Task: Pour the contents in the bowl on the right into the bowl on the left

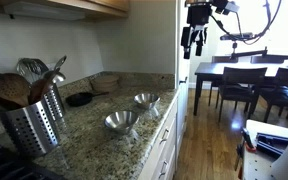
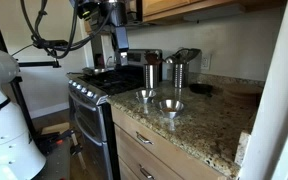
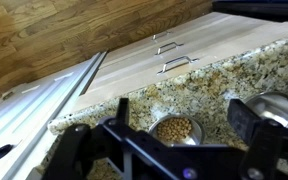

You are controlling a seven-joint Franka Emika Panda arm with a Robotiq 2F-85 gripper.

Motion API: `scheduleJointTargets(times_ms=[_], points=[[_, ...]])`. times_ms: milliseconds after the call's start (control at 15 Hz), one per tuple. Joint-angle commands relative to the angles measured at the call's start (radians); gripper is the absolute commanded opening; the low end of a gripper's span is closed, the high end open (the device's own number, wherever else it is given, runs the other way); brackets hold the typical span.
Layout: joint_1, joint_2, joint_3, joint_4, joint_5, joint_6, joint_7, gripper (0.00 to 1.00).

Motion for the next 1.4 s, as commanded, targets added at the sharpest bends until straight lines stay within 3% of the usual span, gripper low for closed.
scheduleJointTargets(times_ms=[0, 1333], points=[[0.002, 0.0, -0.002, 0.002, -0.001, -0.003, 0.001, 1.0], [-0.003, 0.04, -0.007, 0.013, -0.011, 0.02, -0.005, 1.0]])
